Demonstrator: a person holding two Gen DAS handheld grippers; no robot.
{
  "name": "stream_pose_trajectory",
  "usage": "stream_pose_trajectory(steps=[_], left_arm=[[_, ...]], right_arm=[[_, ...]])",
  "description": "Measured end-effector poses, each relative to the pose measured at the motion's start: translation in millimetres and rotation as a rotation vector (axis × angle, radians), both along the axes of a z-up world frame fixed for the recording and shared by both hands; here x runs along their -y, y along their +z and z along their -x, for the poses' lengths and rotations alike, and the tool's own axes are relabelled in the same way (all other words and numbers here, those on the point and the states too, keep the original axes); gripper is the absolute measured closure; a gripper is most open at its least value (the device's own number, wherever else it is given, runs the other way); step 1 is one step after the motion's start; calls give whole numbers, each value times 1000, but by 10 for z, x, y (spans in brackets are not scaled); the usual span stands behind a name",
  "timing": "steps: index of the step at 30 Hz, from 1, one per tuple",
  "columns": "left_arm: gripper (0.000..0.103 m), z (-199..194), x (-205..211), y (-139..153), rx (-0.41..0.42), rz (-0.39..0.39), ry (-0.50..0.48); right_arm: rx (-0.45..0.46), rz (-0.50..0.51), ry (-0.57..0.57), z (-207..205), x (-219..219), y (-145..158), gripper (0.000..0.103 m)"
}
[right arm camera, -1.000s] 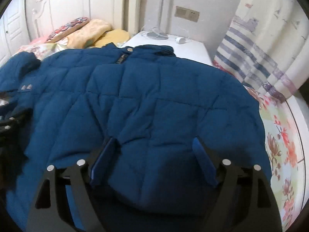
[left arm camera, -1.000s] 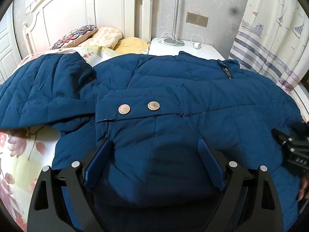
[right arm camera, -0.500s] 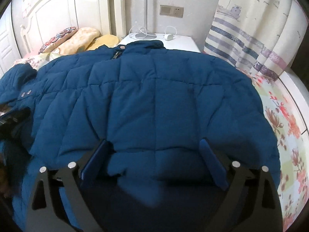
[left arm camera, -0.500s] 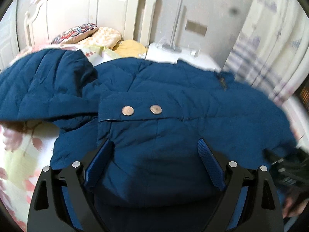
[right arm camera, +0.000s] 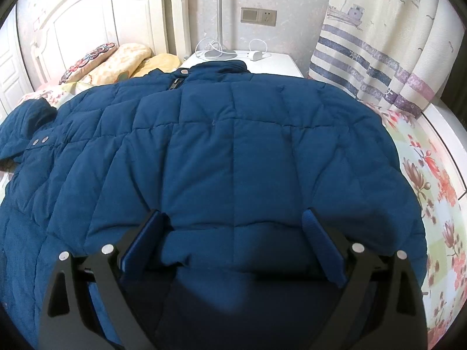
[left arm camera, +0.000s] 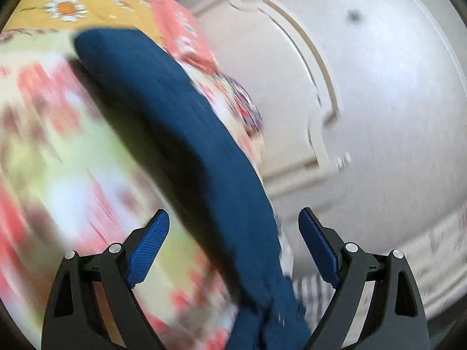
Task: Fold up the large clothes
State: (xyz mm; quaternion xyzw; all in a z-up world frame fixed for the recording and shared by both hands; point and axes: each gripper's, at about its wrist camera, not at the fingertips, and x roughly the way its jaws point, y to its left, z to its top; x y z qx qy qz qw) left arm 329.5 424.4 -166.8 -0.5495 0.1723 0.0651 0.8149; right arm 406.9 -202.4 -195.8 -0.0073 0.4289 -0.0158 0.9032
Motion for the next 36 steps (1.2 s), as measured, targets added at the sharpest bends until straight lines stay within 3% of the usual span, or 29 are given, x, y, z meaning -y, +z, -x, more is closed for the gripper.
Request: stream_pose_trajectory(steps=[6,7,8,9,10,12,16,19,22,24,26,29,31,33,36], left_arm=[[21,-242,-676,-98,60,140,6],[37,-286,-741,-109,48,154,34],[69,-330,-780,-122,30,163,47],[85,-369,-800,-125,13,166,51],[91,-405,-784,-84,-10,140,60],[96,-370,-671,125,-26,21,91],[97,-334,32,857,33,-316,75],[97,-441,930,1353,115,-551,-64],[97,-610,2075,1588,154,-785,-262],[96,-722,2760,1529,148,-888,-389],[96,-872,3507,1282,102,-994,-548],[96,-1007,4425,668,-22,-1090,-796],[94,-1056,4836,241,-119,-1175,-921],[91,-1005,5064,-80,-174,-1342,-926],[85,-901,5105,-98,-183,-1440,-928]], right_arm=[[-1,-3,0,-1,-2,-1,7],[-2,-3,0,-3,-4,-2,7],[-2,-4,0,-2,-4,-3,7],[-2,-5,0,-2,-5,-4,7],[-2,-5,-1,-2,-8,-5,7],[-2,-6,-1,0,-15,-7,7],[19,-28,-5,26,9,18,9],[93,-126,-39,143,165,100,14],[218,-292,-114,324,450,202,14],[328,-359,-201,465,648,290,14],[430,-378,-274,613,801,381,13],[544,-400,-379,839,1030,466,13],[558,-425,-424,872,1165,476,13],[545,-464,-457,871,1285,433,13],[516,-518,-489,880,1415,356,13]])
